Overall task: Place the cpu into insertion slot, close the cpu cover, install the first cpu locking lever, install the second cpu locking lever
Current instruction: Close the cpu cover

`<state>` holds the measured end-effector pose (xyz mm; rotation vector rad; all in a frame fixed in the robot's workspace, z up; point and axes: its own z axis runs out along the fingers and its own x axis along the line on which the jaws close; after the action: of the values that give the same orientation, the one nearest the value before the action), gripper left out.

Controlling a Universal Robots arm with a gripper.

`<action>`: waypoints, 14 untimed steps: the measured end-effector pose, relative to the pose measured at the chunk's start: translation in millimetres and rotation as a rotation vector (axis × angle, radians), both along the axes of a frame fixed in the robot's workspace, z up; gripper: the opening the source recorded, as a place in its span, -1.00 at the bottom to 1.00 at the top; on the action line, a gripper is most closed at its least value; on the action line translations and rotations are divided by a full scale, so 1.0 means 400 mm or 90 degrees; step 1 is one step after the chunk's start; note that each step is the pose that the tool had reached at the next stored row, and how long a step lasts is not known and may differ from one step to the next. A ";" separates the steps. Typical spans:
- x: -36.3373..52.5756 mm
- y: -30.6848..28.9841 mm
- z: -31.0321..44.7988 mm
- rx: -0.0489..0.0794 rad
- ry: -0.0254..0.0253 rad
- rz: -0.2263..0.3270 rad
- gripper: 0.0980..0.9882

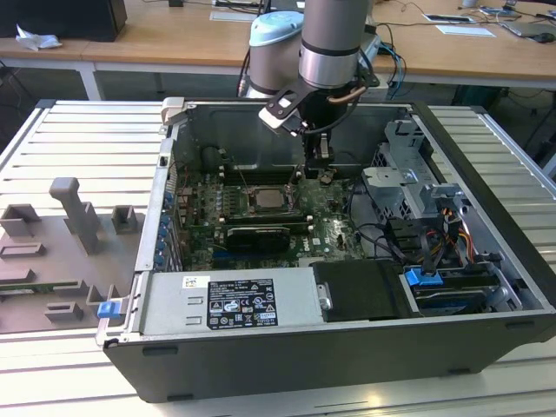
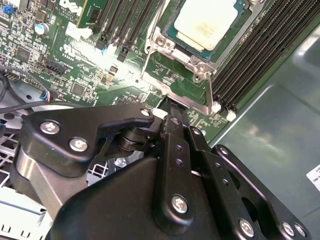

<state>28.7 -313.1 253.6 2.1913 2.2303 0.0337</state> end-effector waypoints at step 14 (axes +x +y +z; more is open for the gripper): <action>-0.014 0.000 0.000 0.000 0.0000 0.000 -0.98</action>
<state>22.9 -313.1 253.6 2.1912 2.2304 0.0337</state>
